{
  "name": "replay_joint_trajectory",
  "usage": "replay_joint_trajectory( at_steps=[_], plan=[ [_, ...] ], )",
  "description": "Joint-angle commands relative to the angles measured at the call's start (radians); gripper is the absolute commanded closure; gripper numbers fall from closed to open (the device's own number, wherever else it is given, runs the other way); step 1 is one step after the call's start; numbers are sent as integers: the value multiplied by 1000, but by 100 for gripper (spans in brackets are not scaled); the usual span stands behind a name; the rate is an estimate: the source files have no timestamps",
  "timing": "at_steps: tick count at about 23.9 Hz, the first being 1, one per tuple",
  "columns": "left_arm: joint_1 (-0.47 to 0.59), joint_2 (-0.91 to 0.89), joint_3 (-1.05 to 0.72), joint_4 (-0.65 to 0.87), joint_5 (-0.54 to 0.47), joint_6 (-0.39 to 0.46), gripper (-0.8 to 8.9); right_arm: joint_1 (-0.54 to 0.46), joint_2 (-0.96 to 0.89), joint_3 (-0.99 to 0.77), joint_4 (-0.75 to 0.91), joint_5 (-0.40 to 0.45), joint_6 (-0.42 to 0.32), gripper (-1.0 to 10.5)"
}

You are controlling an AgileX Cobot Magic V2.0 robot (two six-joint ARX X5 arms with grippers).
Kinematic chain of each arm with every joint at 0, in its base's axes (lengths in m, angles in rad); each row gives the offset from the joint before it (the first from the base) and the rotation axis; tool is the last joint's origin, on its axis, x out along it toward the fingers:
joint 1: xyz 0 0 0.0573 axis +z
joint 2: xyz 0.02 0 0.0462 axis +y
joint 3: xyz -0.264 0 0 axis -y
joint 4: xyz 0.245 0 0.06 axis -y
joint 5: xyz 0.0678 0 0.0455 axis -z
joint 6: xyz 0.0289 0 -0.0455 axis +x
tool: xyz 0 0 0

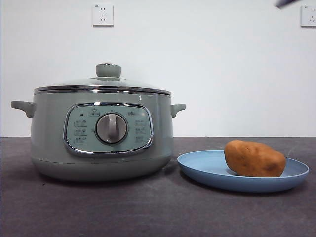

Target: Take the potato out from the steamer,put the potato on the plate,close the lid

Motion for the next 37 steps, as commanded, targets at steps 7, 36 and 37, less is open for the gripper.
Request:
replay_joint_trajectory(
  at_steps=[7, 36, 37],
  plan=[
    [-15, -112, 7, -53, 275, 47, 798, 0, -12, 40, 23, -223, -18, 608],
    [1, -113, 7, -51, 246, 71, 817, 0, -12, 40, 20, -217, -51, 947],
    [1, -113, 7, -51, 247, 71, 817, 0, -12, 40, 20, -216, -51, 947]
  ],
)
